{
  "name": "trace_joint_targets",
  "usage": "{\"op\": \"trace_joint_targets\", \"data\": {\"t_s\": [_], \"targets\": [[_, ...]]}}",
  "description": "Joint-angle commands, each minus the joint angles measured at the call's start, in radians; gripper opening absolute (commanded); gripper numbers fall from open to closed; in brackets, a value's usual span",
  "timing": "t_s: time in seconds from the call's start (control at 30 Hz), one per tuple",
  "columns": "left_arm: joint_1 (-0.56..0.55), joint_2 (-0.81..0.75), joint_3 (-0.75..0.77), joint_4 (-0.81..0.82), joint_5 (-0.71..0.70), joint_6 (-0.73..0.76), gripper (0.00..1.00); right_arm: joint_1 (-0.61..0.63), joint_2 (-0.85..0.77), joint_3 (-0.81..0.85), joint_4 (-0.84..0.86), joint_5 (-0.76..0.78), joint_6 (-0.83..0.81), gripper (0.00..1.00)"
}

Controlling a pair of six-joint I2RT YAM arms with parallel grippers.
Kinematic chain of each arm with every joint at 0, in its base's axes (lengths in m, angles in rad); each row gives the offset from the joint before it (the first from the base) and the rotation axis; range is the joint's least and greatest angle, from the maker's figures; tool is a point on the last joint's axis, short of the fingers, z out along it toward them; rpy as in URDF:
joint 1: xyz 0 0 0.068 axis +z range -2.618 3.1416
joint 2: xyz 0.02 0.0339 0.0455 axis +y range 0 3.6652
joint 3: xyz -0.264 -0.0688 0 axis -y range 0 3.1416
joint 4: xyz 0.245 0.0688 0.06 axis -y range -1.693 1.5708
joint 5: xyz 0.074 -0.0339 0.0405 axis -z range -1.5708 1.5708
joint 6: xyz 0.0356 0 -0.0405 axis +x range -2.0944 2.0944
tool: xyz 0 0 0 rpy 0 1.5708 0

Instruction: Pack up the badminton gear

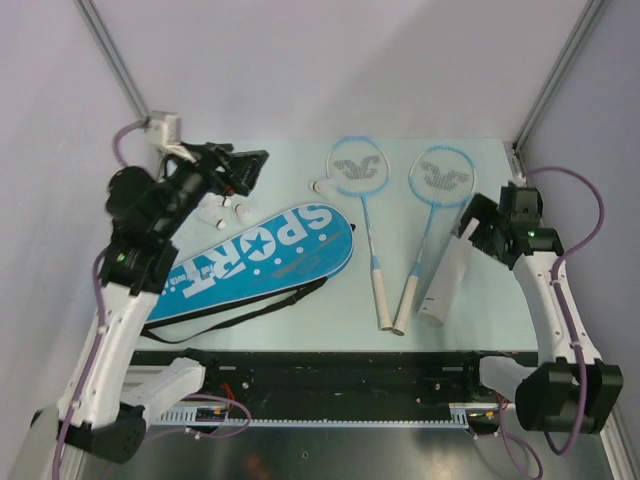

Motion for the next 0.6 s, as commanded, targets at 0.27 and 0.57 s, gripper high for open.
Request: {"op": "trace_joint_targets", "data": {"t_s": [0.27,0.57], "targets": [[-0.063,0.231,-0.150,0.246,0.424,-0.143,0.96,-0.118,0.081,-0.267,0.125,-0.137,0.199,0.97],[-0.153,0.248,-0.239,0.337,0.502,-0.149,0.95,-0.121,0.213,-0.387,0.395,-0.220,0.276,0.84]]}}
